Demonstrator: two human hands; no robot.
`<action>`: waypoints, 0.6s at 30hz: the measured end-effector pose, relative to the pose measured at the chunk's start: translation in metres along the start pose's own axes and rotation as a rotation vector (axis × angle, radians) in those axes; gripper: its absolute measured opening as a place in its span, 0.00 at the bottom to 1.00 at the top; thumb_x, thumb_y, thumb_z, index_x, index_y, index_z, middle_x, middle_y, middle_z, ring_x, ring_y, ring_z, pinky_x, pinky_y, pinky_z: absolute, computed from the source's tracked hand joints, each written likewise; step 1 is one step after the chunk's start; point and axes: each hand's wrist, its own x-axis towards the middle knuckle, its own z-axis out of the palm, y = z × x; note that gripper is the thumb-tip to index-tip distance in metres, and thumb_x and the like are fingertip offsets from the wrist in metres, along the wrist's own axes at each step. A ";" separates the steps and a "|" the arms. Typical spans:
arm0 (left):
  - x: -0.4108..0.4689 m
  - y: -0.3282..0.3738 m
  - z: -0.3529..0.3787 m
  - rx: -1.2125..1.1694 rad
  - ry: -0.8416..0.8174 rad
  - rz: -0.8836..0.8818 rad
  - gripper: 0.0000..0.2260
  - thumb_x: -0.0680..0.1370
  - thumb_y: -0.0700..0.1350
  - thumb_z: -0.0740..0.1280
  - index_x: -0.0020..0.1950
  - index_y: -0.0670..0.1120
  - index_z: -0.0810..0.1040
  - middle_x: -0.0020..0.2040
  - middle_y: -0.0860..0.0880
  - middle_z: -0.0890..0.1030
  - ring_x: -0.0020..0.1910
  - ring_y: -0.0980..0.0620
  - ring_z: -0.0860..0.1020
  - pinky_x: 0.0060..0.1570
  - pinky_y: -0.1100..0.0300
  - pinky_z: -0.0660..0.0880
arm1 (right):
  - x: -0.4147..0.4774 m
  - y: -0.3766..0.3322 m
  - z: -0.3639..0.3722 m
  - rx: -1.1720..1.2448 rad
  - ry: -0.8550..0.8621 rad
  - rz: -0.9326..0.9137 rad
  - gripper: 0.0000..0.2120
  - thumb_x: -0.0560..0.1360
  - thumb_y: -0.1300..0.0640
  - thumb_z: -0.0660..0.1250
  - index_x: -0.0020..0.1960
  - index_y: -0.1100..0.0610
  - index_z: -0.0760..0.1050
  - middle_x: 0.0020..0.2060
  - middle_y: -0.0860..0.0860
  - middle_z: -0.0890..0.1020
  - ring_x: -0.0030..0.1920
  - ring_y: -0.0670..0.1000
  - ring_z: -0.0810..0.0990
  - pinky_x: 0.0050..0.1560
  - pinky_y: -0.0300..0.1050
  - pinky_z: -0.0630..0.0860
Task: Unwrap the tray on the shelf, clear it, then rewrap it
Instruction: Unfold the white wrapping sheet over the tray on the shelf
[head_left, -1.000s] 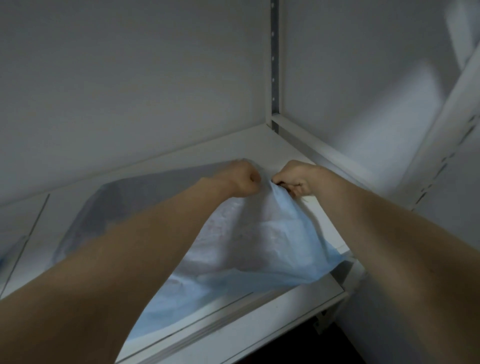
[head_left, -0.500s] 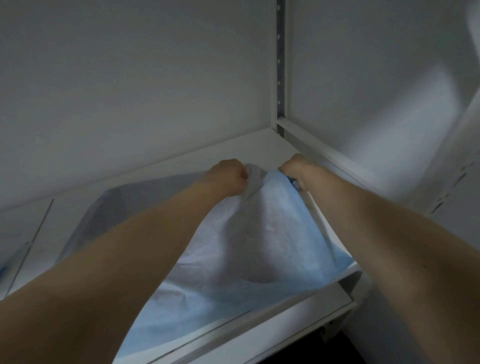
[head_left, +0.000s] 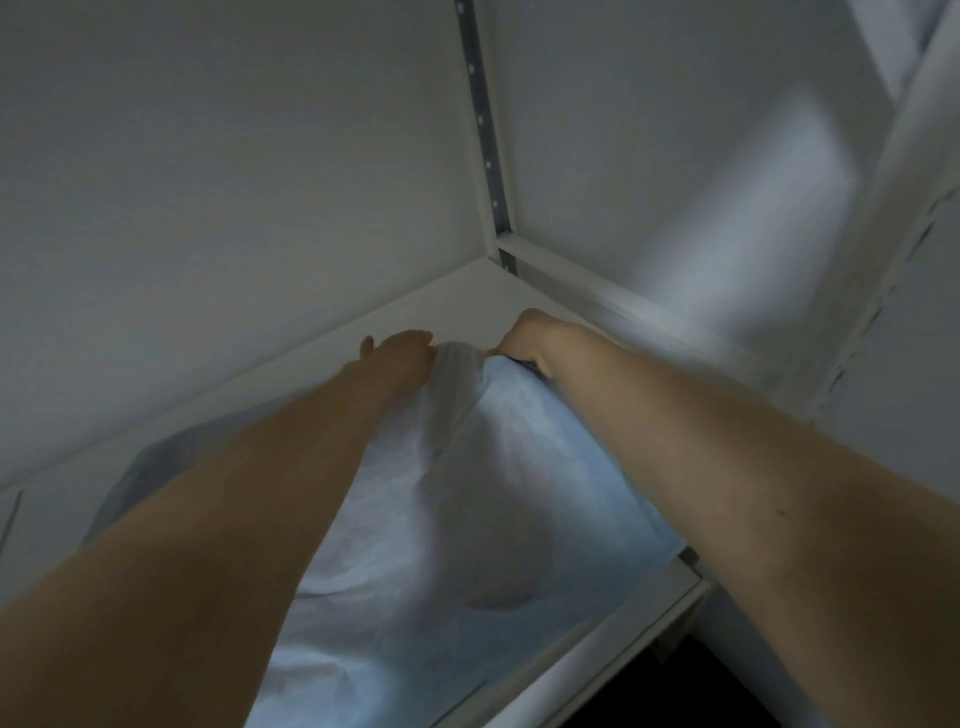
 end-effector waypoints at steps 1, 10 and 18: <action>0.003 -0.001 0.001 -0.024 0.029 -0.024 0.17 0.82 0.46 0.54 0.70 0.47 0.70 0.71 0.47 0.70 0.70 0.49 0.67 0.74 0.48 0.53 | 0.001 -0.001 0.000 0.052 -0.001 0.025 0.17 0.80 0.55 0.60 0.64 0.65 0.72 0.64 0.60 0.75 0.60 0.54 0.75 0.46 0.43 0.70; 0.011 -0.011 0.000 -0.307 0.209 -0.059 0.11 0.77 0.41 0.66 0.57 0.44 0.82 0.59 0.41 0.80 0.60 0.41 0.77 0.61 0.54 0.72 | 0.012 -0.001 0.008 0.338 0.023 0.120 0.21 0.71 0.62 0.71 0.63 0.66 0.74 0.61 0.60 0.78 0.63 0.58 0.76 0.53 0.45 0.74; 0.011 -0.015 -0.005 -0.317 0.221 -0.031 0.10 0.76 0.41 0.67 0.55 0.45 0.83 0.59 0.42 0.80 0.59 0.41 0.77 0.60 0.53 0.73 | 0.015 -0.005 0.015 0.278 0.141 0.043 0.14 0.71 0.66 0.69 0.56 0.66 0.79 0.55 0.60 0.81 0.56 0.58 0.80 0.60 0.48 0.76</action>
